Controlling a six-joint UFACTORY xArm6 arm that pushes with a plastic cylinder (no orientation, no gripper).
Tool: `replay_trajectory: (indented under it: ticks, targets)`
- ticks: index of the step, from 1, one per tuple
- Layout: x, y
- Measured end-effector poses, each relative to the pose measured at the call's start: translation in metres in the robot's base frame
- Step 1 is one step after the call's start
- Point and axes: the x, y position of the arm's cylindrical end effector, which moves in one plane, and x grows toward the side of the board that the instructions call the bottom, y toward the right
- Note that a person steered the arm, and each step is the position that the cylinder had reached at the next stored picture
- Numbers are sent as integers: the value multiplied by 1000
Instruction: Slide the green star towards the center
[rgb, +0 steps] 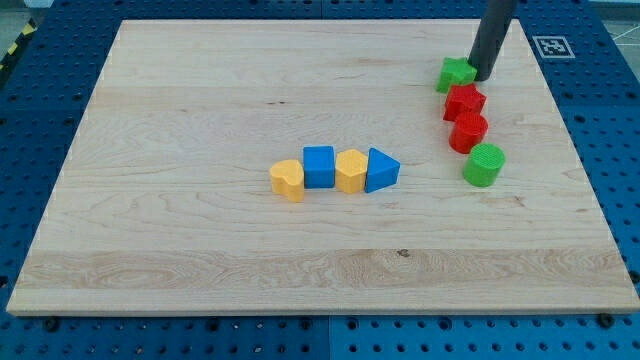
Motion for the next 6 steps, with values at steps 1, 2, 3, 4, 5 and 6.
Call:
replay_trajectory:
  ticks: [1, 2, 3, 4, 5, 6]
  targets:
    - [20, -10]
    - [38, -35]
    - [43, -26]
    - [22, 8]
    - [-8, 4]
    - [-7, -35]
